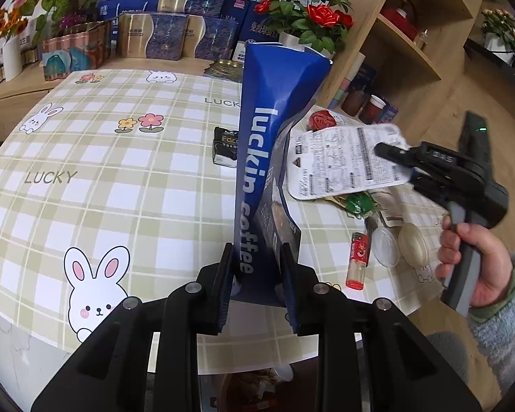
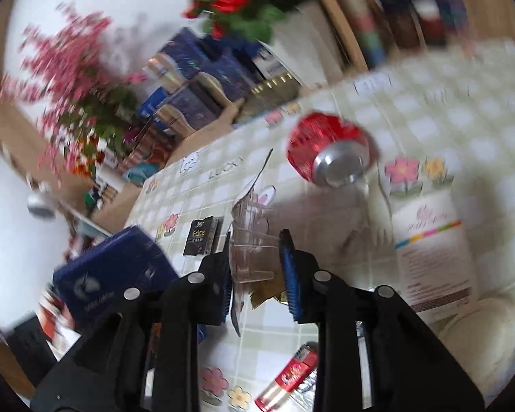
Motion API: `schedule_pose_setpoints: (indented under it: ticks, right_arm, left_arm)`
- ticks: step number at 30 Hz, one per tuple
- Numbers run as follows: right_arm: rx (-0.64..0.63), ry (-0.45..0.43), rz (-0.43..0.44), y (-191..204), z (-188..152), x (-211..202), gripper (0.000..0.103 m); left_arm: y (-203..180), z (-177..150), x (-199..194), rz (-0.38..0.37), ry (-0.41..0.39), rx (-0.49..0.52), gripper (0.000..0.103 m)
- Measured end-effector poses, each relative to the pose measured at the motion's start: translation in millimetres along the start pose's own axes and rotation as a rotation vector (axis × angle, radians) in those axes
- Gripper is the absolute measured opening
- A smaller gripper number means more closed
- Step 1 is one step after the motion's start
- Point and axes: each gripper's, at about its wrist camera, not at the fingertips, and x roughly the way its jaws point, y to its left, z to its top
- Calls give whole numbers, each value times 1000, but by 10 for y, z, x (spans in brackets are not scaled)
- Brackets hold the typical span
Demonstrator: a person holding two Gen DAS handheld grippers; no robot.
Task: Collect trash
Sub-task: 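Grasp the clear plastic cup with the right gripper while the left holds the bag, then carry the clear cup over the bin and open the right gripper while the left carries the bag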
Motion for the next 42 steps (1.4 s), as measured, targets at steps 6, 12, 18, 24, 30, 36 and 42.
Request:
schedule_pose_setpoints:
  ticks: [6, 12, 18, 24, 30, 36, 42]
  right_arm:
    - [-181, -97, -37, 347, -89, -496, 28]
    - [-197, -142, -23, 404, -250, -922, 28]
    - [-224, -133, -45, 441, -439, -1028, 27]
    - [-219, -143, -48, 451, -497, -1132, 27]
    - [-240, -127, -58, 444, -593, -1118, 27]
    - [-208, -109, -54, 339, -636, -1079, 27]
    - [-172, -118, -55, 204, -620, -1141, 27]
  left_arm:
    - [-74, 43, -136, -12, -48, -5, 24]
    - [-211, 113, -263, -30, -41, 27, 24]
    - [-237, 143, -259, -41, -6, 10, 23]
    - [-315, 159, -227, -57, 68, 38, 22]
    - [-410, 160, -93, -123, 182, 50, 26]
    - [-473, 178, 193, -172, 258, 26, 29]
    - [-391, 204, 346, -166, 258, -50, 15]
